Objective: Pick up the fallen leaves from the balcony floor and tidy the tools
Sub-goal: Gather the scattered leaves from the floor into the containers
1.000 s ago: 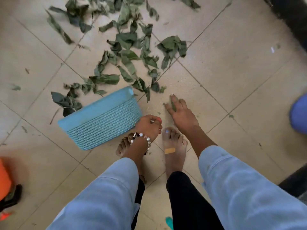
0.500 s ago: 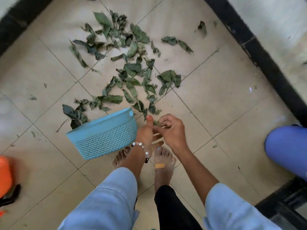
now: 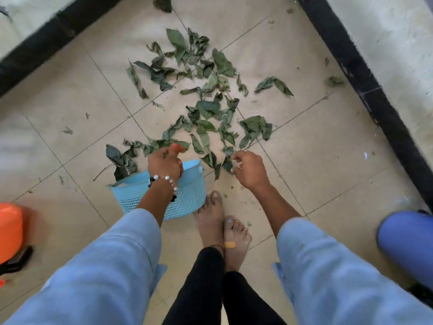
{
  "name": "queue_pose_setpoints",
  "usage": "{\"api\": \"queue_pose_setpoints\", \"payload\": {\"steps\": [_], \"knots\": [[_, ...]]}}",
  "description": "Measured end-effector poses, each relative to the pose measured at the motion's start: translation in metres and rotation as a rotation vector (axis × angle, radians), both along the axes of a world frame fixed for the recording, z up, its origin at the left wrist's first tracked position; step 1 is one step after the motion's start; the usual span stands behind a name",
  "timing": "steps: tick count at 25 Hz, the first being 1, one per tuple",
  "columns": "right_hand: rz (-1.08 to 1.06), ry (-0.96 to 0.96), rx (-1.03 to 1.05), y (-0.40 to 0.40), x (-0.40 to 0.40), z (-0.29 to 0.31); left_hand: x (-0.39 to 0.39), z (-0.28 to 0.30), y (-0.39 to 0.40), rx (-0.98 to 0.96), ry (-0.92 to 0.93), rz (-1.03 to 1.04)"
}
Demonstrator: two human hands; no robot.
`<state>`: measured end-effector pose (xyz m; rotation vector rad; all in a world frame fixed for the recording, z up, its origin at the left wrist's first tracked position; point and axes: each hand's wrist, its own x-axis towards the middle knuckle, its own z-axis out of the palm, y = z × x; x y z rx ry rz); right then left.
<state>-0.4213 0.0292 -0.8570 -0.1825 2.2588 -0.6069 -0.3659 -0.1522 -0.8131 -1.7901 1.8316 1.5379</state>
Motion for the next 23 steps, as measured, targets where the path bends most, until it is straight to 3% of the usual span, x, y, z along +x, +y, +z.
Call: {"api": "queue_pose_setpoints", "payload": {"steps": [2,5,8,12,15,16,18,21,23], "knots": [[0.350,-0.027,0.072,-0.011,0.007,-0.024,0.007,-0.013,-0.008,-0.122,-0.100,-0.246],[0.697,0.035,0.124,-0.033,0.027,-0.055,0.016,-0.025,-0.010,-0.129,-0.365,-0.510],[0.831,0.075,0.200,-0.048,0.042,-0.076,0.023,-0.047,-0.024,0.016,-0.553,-0.508],[0.874,0.231,0.135,-0.049,0.041,-0.089,0.020,-0.052,-0.045,0.500,-0.606,-0.298],[0.907,0.247,0.073,-0.052,0.029,-0.098,0.021,-0.056,-0.055,0.475,-0.509,-0.191],[0.855,0.242,0.049,-0.054,0.027,-0.099,0.022,-0.056,-0.055,0.424,-0.443,-0.177],[0.470,0.138,-0.056,-0.062,0.023,-0.093,0.021,-0.053,-0.048,0.354,-0.244,-0.089],[-0.461,-0.427,-0.453,-0.081,0.022,-0.049,0.015,-0.050,-0.036,0.391,-0.056,0.206],[-0.727,-0.663,-0.668,-0.085,0.027,-0.017,0.009,-0.047,-0.027,0.480,-0.039,0.317]]}}
